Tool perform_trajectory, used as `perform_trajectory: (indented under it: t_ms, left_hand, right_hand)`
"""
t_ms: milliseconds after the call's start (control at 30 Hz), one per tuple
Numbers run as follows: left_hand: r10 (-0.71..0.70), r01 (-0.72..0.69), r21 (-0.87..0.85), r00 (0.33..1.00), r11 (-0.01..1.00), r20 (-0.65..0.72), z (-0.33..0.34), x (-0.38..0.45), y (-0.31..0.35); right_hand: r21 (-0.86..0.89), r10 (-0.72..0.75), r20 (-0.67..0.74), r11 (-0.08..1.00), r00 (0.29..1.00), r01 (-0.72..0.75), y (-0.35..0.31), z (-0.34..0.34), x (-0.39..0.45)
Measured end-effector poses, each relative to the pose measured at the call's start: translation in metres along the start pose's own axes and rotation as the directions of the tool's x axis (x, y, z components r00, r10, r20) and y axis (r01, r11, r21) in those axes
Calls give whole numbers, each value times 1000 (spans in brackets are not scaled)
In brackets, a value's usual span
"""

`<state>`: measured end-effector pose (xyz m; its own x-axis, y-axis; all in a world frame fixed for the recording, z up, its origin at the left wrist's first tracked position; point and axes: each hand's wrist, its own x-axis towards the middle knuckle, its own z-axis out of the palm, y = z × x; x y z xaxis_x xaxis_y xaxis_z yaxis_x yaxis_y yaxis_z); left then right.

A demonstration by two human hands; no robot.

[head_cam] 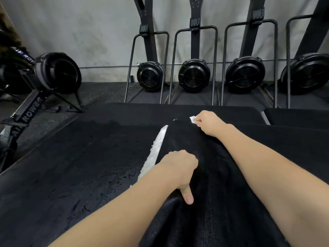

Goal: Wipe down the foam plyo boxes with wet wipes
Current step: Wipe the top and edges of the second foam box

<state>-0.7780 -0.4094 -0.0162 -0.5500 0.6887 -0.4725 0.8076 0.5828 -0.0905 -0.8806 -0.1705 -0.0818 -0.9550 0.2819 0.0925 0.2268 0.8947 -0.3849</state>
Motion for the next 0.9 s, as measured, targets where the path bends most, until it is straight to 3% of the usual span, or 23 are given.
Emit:
perform_trajectory:
  t_ms: [133,233,467,600,700,833,900]
  left_hand:
    - [15,-16,46,1000,999,11,3,-2,-5]
    - [7,-8,41,1000,999,21,2,-3,-3]
    - [6,-6,7,1000,1000,15,3,-5,-4]
    - [12,-12,19,1000,1000,4,2,-3,-4]
    - [17,-17,28,1000,999,-4,3,-3,-5]
    - [2,-2,-1,1000,1000,-8,8,0,-8]
    - [-14,14,-20,1000,1000,-5,9,3,-10]
  right_hand:
    - [-21,128,36,992,991,-127,15,-22,-18]
    - [-12,180,-18,984,984,-180,29,-28,-35]
    - [38,-27,-11,999,1000,28,10,-34,-114]
    - [20,-143,69,990,987,142,12,-30,-150]
    - [-9,-119,68,993,991,119,27,-29,-130]
    - [7,58,-24,998,998,-58,37,-30,-88]
    - [-8,53,-44,999,998,-53,29,-32,-89]
